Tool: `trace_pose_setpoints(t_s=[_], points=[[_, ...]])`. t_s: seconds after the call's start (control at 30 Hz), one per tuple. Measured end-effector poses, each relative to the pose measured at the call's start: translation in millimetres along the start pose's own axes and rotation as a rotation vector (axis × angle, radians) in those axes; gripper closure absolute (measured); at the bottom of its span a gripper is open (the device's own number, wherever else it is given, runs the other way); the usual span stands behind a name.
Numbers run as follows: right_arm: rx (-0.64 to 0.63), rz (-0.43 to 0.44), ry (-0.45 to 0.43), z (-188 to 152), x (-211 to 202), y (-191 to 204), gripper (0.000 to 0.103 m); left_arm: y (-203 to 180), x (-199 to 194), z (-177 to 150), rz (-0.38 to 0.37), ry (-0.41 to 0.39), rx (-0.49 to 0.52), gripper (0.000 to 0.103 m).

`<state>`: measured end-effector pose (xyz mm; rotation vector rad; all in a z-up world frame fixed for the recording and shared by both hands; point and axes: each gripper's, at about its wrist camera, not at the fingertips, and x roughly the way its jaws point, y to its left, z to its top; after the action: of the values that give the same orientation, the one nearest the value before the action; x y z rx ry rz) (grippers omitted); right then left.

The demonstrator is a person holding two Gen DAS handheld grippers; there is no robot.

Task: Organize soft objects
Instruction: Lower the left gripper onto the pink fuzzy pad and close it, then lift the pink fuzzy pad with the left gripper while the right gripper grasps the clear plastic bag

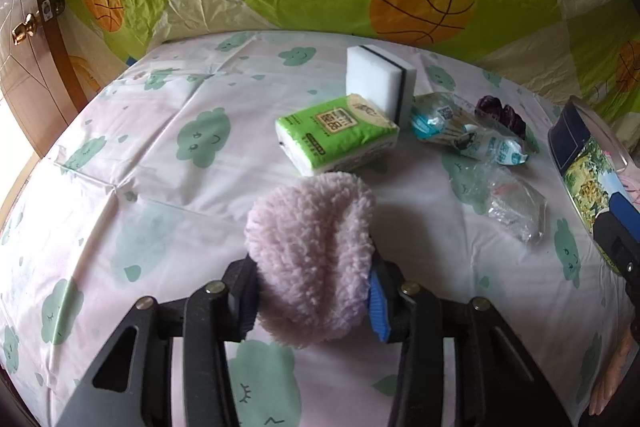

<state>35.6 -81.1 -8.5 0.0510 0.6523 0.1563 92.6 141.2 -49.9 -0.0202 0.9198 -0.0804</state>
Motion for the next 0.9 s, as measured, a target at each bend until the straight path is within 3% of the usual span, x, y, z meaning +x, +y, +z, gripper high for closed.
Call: trace_pose_setpoints(t_s=[0.07,0.2,0.47,0.53,0.63,0.9], points=[[-0.035,0.009,0.034,5.0,12.5,7.8,0.019,5.3,-0.6,0.5,-0.025,-0.004,-0.018,0.064],[-0.112,0.026,0.126,14.5,41.6,21.5,0.019,0.5,0.3,0.5,-0.006,-0.003,-0.002,0.064],[-0.144,0.061,0.264,21.1,87.4,38.1,0.020,-0.2,1.3,0.1,-0.002,-0.003,0.002,0.064],[-0.162,0.065,0.283,19.6,90.4,42.8,0.042,-0.7,1.6,-0.1,0.007,-0.002,0.010,0.064],[-0.185,0.083,0.273,16.3,83.0,46.4,0.058,0.0,1.8,-0.3,0.004,-0.003,0.007,0.064],[-0.135,0.176,0.218,9.8,59.4,34.7,0.081,-2.4,1.8,-0.5,0.039,-0.005,0.017,0.064]])
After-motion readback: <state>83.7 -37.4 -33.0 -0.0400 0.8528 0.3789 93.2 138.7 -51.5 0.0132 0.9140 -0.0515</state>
